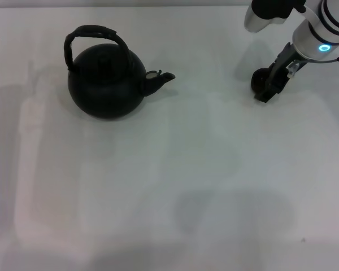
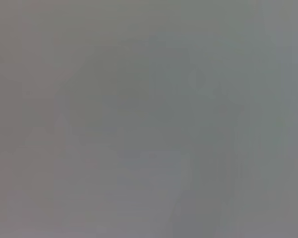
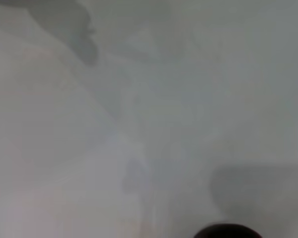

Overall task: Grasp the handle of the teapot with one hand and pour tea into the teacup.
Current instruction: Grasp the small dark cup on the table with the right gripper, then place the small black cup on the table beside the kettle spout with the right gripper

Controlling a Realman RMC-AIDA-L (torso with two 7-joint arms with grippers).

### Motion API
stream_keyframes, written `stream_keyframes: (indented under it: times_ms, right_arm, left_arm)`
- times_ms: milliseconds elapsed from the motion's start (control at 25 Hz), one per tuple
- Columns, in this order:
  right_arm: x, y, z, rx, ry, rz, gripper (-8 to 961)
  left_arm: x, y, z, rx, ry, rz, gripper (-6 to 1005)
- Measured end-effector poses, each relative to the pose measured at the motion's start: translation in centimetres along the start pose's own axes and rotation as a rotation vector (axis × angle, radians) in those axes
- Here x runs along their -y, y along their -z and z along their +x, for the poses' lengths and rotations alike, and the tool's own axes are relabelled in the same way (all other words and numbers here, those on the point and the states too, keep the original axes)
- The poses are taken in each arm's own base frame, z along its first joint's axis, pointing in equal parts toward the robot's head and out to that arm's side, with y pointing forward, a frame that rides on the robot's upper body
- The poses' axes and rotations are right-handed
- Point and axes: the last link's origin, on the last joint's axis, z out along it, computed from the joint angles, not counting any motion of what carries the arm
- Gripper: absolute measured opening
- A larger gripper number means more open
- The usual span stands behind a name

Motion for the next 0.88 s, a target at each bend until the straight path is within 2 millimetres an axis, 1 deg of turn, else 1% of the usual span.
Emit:
stream_keyframes:
  times_ms: [200,400,440,480,600,680,720,760,880]
  right_arm:
    - [0.0,0.3,-0.4,0.002,0.012,-0.003,791]
    - [-0.2,1.5,-1.4,0.019,0.042,-0.017,758]
    - [-0.5,2.2,-2.1,0.031,0.068,-0.031,752]
    - [-0.5,2.2,-2.1,0.031,0.068,-0.031,745]
    - [-1.6,2.9,-2.8,0.042,0.114,-0.062,725]
    - [-2.7,3.1,-3.3,0.042,0.151,-0.092,725]
    - [-3.6,3.2,-3.6,0.038,0.187,-0.116,725]
    - [-3.6,3.2,-3.6,0.038,0.187,-0.116,725]
    - [-5.2,3.1,-4.2,0.040,0.246,-0.143,726]
  left_arm:
    - [0.0,0.0,0.1,-0.007,0.000,-0.002,887]
    - [0.0,0.0,0.2,-0.014,0.000,-0.003,888]
    - [0.0,-0.1,0.2,-0.014,-0.001,-0.003,888]
    - [0.0,-0.1,0.2,-0.014,-0.001,-0.003,888]
    - [-0.1,-0.2,0.3,-0.016,0.000,-0.006,888]
    - [-0.2,-0.2,0.3,-0.017,0.000,-0.008,888]
    - [-0.2,-0.3,0.3,-0.018,0.000,-0.009,888]
    - [-0.2,-0.3,0.3,-0.018,0.000,-0.010,888]
    - [-0.3,-0.4,0.4,-0.019,0.000,-0.012,887]
